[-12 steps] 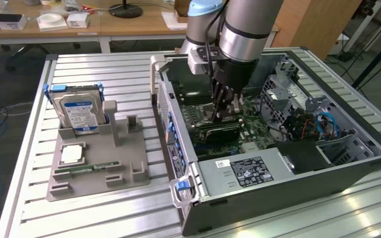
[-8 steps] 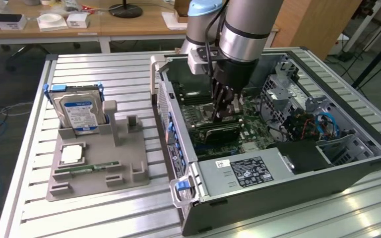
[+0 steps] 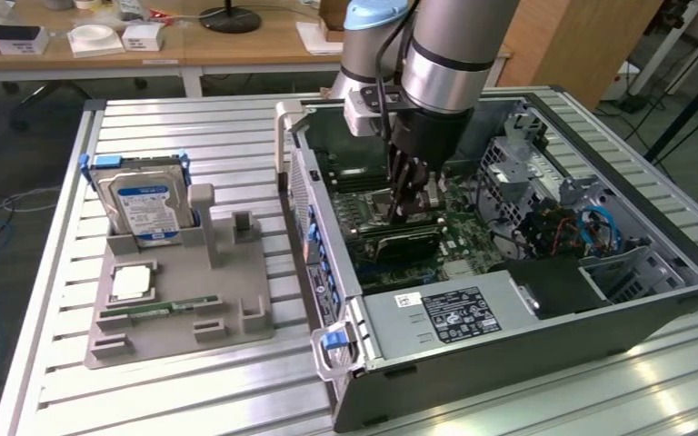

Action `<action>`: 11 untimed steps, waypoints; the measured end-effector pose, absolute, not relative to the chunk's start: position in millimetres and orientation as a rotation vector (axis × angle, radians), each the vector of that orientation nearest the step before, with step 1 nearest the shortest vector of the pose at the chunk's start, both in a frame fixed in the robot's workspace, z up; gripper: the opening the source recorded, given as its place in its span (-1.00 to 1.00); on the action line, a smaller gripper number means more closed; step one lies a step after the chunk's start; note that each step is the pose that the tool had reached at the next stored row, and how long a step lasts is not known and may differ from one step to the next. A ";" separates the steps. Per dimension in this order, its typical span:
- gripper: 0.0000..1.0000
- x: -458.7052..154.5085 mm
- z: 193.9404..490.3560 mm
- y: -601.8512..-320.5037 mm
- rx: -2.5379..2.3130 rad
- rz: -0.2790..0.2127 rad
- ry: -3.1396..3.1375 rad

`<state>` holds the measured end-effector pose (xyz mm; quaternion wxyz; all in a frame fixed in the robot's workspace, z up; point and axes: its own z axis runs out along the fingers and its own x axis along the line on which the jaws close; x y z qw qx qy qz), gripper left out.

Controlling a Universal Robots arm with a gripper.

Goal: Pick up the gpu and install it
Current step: 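Press down on the gpu until it lock into place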

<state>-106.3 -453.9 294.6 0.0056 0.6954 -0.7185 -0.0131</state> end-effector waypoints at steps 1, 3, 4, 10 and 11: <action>-0.79 -106.5 294.6 -454.1 2.177 -0.041 -2.249; -0.79 -108.5 296.8 -454.1 2.177 -0.045 -2.250; -0.79 -110.9 298.4 -454.1 2.178 -0.047 -2.250; -0.79 -136.3 303.0 -454.2 2.178 -0.049 -2.250; -0.79 -139.4 303.8 -454.1 2.177 -0.050 -2.250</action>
